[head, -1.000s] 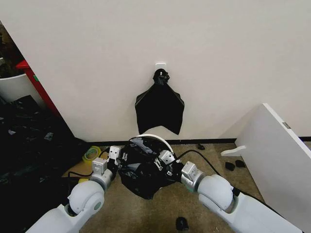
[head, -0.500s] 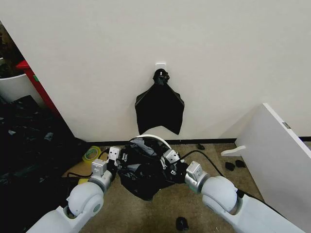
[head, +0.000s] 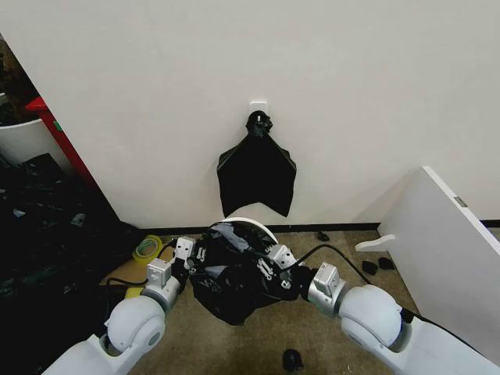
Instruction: Place the garbage bag over the trash bin.
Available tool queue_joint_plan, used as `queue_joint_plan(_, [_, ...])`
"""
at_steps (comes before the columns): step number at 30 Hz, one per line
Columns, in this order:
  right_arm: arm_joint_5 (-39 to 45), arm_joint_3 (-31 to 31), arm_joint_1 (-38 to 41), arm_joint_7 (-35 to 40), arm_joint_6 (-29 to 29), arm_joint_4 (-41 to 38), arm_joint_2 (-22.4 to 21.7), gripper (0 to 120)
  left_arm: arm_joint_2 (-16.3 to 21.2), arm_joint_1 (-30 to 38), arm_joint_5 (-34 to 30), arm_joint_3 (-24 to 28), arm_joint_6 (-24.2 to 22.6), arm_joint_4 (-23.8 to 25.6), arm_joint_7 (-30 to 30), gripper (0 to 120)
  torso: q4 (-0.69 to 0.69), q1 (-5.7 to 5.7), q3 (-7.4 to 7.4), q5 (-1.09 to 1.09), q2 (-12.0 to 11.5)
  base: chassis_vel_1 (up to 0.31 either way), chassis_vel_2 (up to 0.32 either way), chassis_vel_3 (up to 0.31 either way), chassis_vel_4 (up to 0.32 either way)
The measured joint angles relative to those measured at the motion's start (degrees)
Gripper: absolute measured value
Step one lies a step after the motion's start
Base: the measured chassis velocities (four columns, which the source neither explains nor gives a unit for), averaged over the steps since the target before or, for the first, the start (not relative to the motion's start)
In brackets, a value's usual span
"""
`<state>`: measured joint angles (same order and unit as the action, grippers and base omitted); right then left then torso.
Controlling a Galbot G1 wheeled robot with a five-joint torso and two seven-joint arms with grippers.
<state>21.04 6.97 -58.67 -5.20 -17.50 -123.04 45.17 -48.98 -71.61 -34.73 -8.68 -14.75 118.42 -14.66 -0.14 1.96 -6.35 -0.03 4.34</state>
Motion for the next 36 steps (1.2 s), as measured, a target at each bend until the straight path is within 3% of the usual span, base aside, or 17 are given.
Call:
queue_joint_plan(5, [-2.5, 1.1, 0.6, -0.2, 0.4, 1.9, 0.1, 50, -0.3, 0.0, -0.1, -0.4, 0.0, 0.1, 0.5, 3, 0.0, 0.0, 0.0, -0.01, 0.0, 0.0, 0.0, 0.0, 0.0])
queue_joint_plan(9, [-3.4, 1.5, 1.2, -0.2, 0.7, 2.7, 0.5, 43, -0.2, 0.0, -0.1, -0.2, 0.0, 0.2, 0.8, 3, 0.0, 0.0, 0.0, 0.0, 0.0, 0.0, 0.0, 0.0, 0.0])
queue_joint_plan(16, [-5.4, 2.4, 1.9, -0.9, 0.7, 3.7, 0.6, 15, -0.2, 0.1, -0.1, 0.7, 0.0, 0.2, 0.9, 3, 0.0, 0.0, 0.0, -0.01, 0.0, 0.0, 0.0, 0.0, 0.0])
queue_joint_plan(17, [-5.5, 2.5, 1.9, -1.0, 0.7, 3.9, 0.7, 7, -0.3, 0.3, -0.2, 0.8, 0.0, 0.1, 0.9, 3, 0.0, 0.0, 0.0, -0.01, 0.0, 0.0, 0.0, 0.0, 0.0])
queue_joint_plan(20, [-5.6, 2.5, 1.9, -1.0, 0.8, 4.1, 0.8, 1, -0.4, 0.5, -0.2, 0.9, 0.0, 0.0, 0.9, 3, 0.0, 0.0, 0.0, 0.0, 0.0, 0.0, 0.0, 0.0, 0.0])
queue_joint_plan(36, [-0.8, 0.0, 2.7, 2.7, 2.7, 2.5, 0.7, 0, 0.3, -0.4, 1.9, 0.4, 1.2, -0.2, 2.6, 3, 0.0, 0.0, 0.0, -0.01, 0.0, 0.0, 0.0, 0.0, 0.0])
